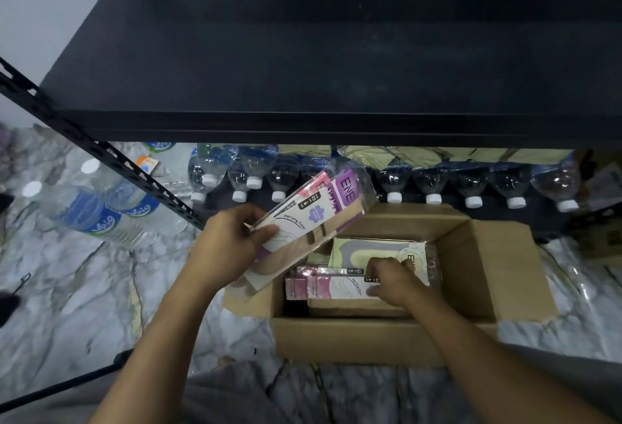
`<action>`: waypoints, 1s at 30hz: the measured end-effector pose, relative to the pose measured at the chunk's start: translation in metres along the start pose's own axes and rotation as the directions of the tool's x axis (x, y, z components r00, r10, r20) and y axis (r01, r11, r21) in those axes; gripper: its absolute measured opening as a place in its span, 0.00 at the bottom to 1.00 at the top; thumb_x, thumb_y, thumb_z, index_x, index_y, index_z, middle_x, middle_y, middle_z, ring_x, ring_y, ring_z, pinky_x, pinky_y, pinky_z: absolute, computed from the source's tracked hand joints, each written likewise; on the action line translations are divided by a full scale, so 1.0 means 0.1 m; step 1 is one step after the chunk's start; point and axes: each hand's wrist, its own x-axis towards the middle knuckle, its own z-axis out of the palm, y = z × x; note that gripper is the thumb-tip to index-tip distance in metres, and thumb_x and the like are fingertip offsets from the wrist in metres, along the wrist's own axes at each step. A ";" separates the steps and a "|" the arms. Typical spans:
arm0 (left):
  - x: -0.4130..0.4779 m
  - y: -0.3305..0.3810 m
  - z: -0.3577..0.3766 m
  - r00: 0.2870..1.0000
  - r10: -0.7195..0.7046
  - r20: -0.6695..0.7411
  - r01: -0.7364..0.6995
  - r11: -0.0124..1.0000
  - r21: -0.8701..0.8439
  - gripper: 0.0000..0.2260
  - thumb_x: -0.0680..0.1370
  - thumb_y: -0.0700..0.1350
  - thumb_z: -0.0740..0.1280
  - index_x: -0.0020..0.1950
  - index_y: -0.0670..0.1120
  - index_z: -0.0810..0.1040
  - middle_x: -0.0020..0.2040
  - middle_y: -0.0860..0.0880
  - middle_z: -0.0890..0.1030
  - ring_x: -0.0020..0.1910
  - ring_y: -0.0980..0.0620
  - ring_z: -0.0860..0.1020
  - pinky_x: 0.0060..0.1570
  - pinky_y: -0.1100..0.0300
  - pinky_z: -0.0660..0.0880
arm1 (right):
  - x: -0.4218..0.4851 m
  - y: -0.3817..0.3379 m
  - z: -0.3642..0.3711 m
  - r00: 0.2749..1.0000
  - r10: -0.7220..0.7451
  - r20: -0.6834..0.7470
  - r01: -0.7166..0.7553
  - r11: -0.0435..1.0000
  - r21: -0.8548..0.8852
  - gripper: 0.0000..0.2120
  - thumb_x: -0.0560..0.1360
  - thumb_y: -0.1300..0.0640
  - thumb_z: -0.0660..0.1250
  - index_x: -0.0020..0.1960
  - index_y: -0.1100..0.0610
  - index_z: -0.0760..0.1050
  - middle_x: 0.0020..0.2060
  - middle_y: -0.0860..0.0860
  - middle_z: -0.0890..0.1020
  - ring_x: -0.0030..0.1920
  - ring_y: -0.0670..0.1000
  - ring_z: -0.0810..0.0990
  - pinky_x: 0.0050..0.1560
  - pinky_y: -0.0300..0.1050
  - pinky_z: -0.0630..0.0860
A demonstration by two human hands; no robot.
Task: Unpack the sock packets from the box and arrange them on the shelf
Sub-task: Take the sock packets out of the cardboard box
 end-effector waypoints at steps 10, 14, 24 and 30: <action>-0.10 0.05 -0.05 1.000 -0.004 -0.022 0.001 0.988 -0.152 0.03 0.76 0.46 0.71 0.43 0.50 0.81 0.37 0.49 0.84 0.28 0.55 0.80 0.29 0.58 0.77 | -0.42 0.19 -0.52 0.997 0.034 -0.070 -0.011 0.953 0.303 0.13 0.68 0.55 0.77 0.51 0.56 0.81 0.45 0.47 0.79 0.50 0.49 0.79 0.53 0.41 0.74; -0.22 0.15 -0.11 0.997 0.038 -0.068 -0.050 0.981 -0.189 0.01 0.76 0.46 0.72 0.44 0.50 0.82 0.37 0.49 0.85 0.30 0.53 0.82 0.26 0.61 0.76 | -0.77 0.29 -0.83 0.990 0.042 -0.134 0.010 0.932 0.362 0.08 0.68 0.55 0.77 0.45 0.54 0.81 0.37 0.45 0.79 0.38 0.44 0.77 0.41 0.40 0.76; -0.62 0.35 -0.30 0.990 0.139 -0.026 -0.141 0.984 -0.112 0.04 0.73 0.46 0.75 0.47 0.51 0.84 0.41 0.55 0.85 0.40 0.58 0.83 0.42 0.56 0.81 | -1.86 0.49 -1.37 0.958 0.103 -0.267 0.003 0.929 0.370 0.05 0.69 0.58 0.76 0.38 0.54 0.80 0.37 0.54 0.82 0.28 0.46 0.76 0.29 0.40 0.74; -0.95 0.48 -0.55 0.968 0.153 -0.199 -0.208 0.931 -0.298 0.04 0.74 0.42 0.74 0.45 0.51 0.83 0.40 0.58 0.86 0.37 0.60 0.83 0.38 0.63 0.79 | -2.53 0.40 -1.72 0.936 0.109 -0.334 0.048 0.903 0.427 0.04 0.69 0.61 0.76 0.38 0.57 0.81 0.32 0.55 0.83 0.23 0.48 0.79 0.24 0.38 0.72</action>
